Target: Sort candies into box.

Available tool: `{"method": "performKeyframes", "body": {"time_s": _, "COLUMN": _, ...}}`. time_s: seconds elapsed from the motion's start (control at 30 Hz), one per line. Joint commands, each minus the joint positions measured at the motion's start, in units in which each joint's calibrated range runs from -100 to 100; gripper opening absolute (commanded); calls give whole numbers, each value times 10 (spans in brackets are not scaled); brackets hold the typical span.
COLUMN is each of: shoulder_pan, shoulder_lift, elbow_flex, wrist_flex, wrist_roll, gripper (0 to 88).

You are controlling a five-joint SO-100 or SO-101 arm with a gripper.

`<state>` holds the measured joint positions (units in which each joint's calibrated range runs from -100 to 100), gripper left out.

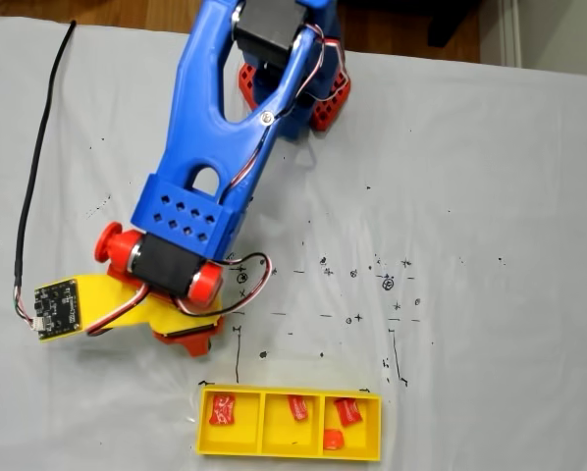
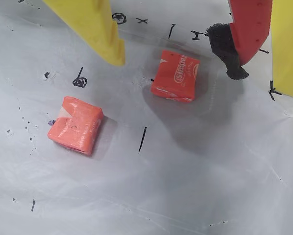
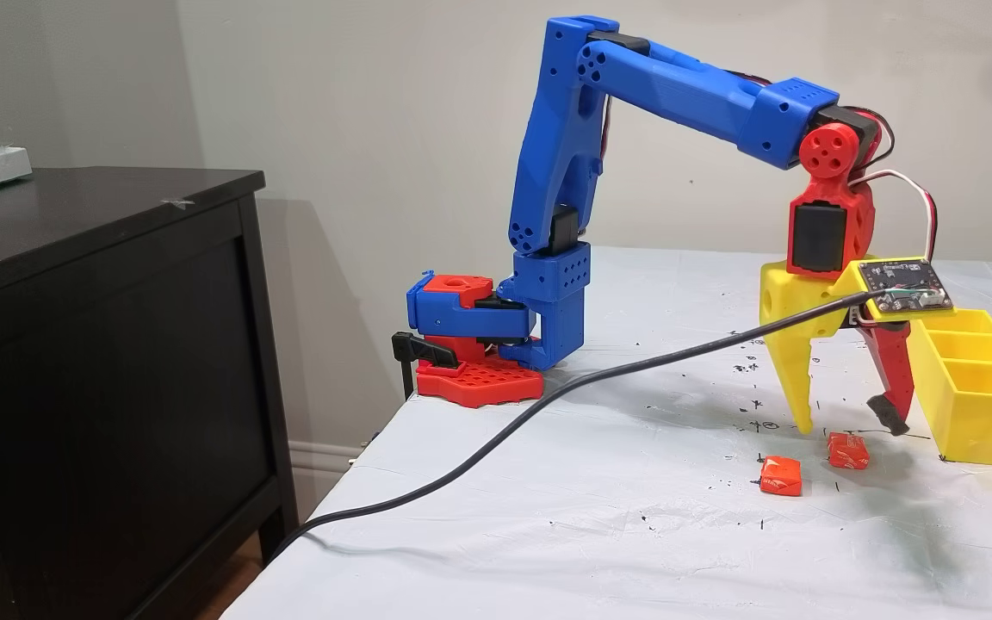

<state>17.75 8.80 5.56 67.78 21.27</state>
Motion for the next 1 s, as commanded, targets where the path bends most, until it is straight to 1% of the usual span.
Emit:
{"method": "performKeyframes", "body": {"time_s": 0.0, "shoulder_pan": -9, "shoulder_lift": -5, "elbow_flex": -46, "wrist_flex": 4, "wrist_roll": -4, "gripper": 259}}
{"method": "performKeyframes", "body": {"time_s": 0.23, "shoulder_pan": -17, "shoulder_lift": 15, "elbow_flex": -43, "wrist_flex": -9, "wrist_roll": -12, "gripper": 261}}
{"method": "performKeyframes", "body": {"time_s": 0.43, "shoulder_pan": -24, "shoulder_lift": 14, "elbow_flex": -25, "wrist_flex": -34, "wrist_roll": -23, "gripper": 244}}
{"method": "performKeyframes", "body": {"time_s": 0.57, "shoulder_pan": -24, "shoulder_lift": 7, "elbow_flex": -11, "wrist_flex": -53, "wrist_roll": -23, "gripper": 242}}
{"method": "performKeyframes", "body": {"time_s": 0.97, "shoulder_pan": -15, "shoulder_lift": 25, "elbow_flex": -25, "wrist_flex": -36, "wrist_roll": -13, "gripper": 235}}
